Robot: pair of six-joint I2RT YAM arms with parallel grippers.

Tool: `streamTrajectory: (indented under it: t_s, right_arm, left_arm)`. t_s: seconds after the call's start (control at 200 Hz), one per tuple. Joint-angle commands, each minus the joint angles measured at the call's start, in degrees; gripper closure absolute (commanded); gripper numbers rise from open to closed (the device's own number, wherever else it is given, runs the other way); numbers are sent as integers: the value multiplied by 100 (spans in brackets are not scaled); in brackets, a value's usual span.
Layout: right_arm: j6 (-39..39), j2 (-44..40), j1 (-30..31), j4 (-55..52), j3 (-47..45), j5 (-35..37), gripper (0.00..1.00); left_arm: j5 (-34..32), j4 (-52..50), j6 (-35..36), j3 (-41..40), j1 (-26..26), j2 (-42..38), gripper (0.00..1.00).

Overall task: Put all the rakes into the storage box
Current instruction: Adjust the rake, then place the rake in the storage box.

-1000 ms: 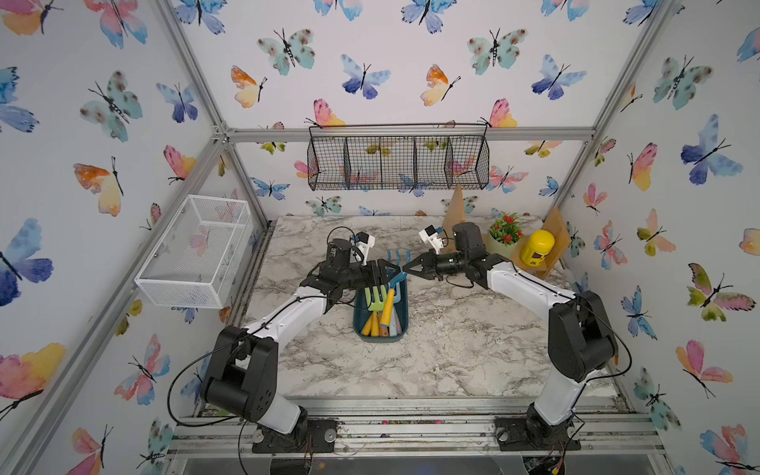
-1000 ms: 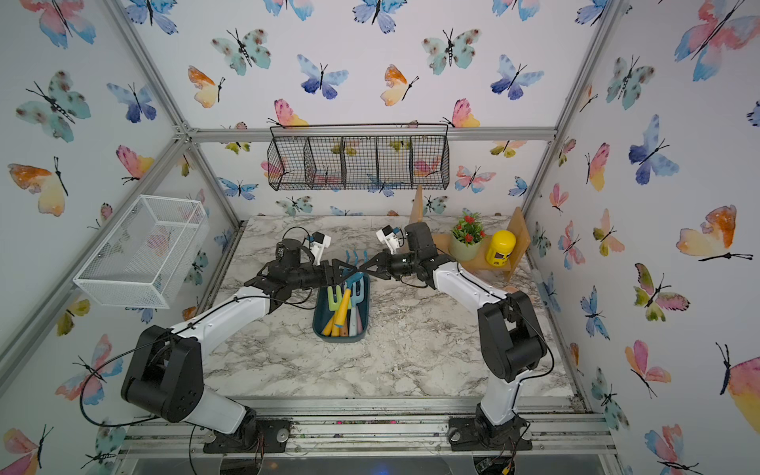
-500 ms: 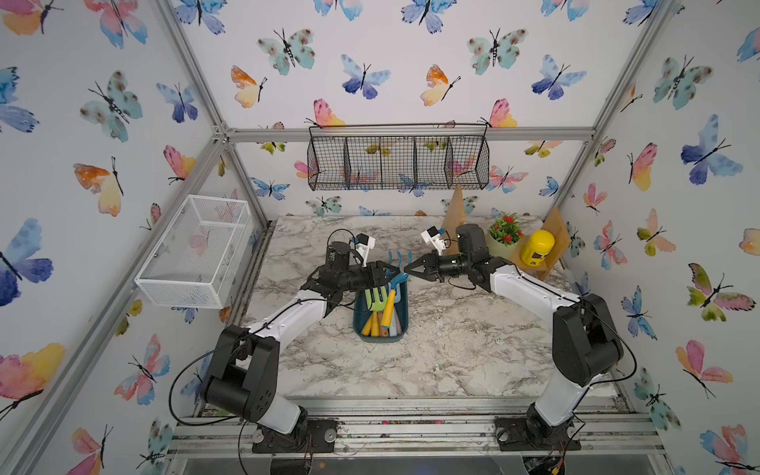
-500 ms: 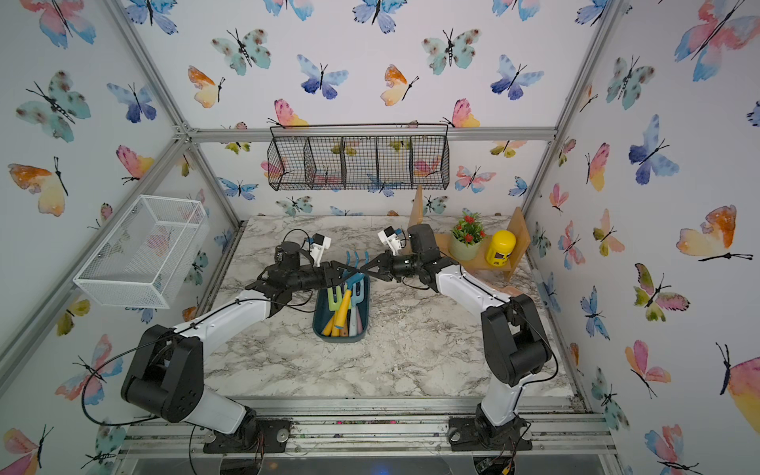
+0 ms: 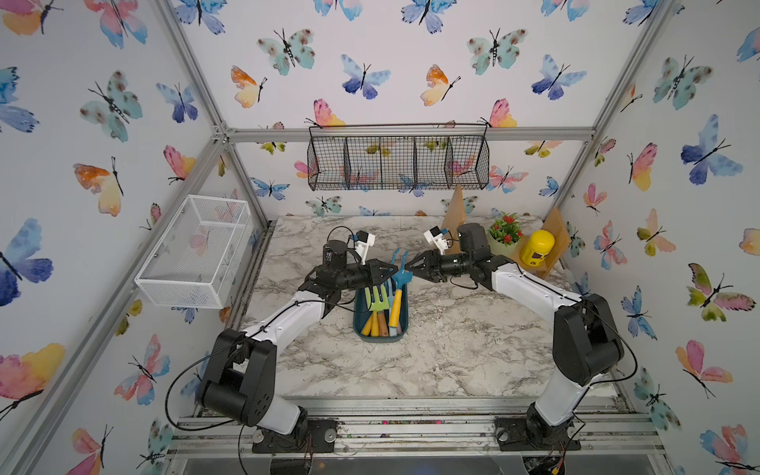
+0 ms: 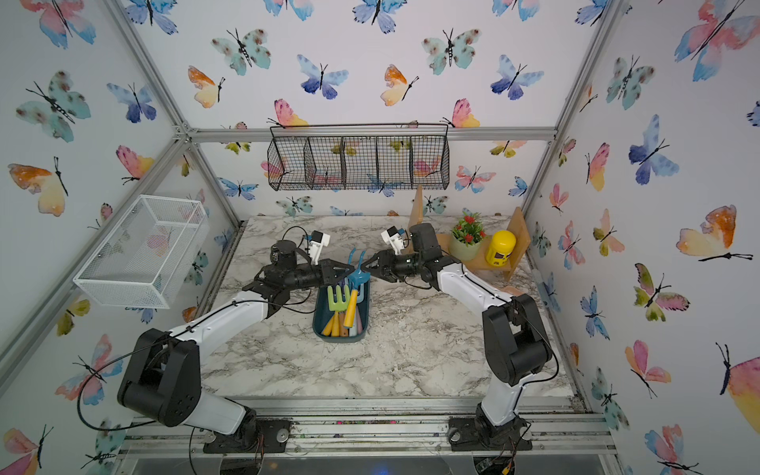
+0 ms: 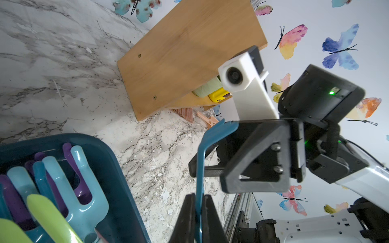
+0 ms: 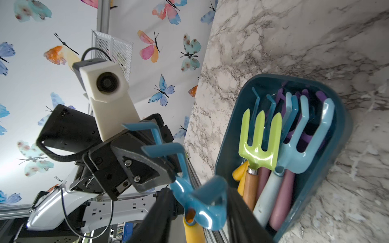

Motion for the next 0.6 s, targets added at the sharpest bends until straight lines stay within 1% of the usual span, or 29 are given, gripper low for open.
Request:
streamTrajectory:
  t_s: [0.0,0.065,0.1,0.11,0.13,0.255,0.41,0.596]
  right_arm:
    - [-452,-121,48,-673,286,609,43]
    - [-540,-100,38,-863,311,900,43]
    - [-552,-74,22,-916,308,997,42]
    - [-554,-66,21,-926,306,1023,43]
    - [-554,-46,12,-943,303,1053,43]
    - [-506,129,-37,-1027,340,1020,43]
    - [-497,160,-50,-1021,325,982,44]
    - [-589,-27,-76,-1073,161,1096,44]
  left_arm:
    - [-701,-744,305,-7,19,-52,100]
    - [-1228,-1112,381,-12,12,-27,100]
    - [-1354,-1285,350,-26,12,19,100]
    - [-1523,-1331,349,-25,12,39,100]
    - [-1653,-1435,340,-9,12,75,100]
    - [-2065,-1936,230,119,11,339,100]
    - [-2152,-2087,141,239,-14,622,100]
    - [-2192,-2083,107,392,-136,905,100]
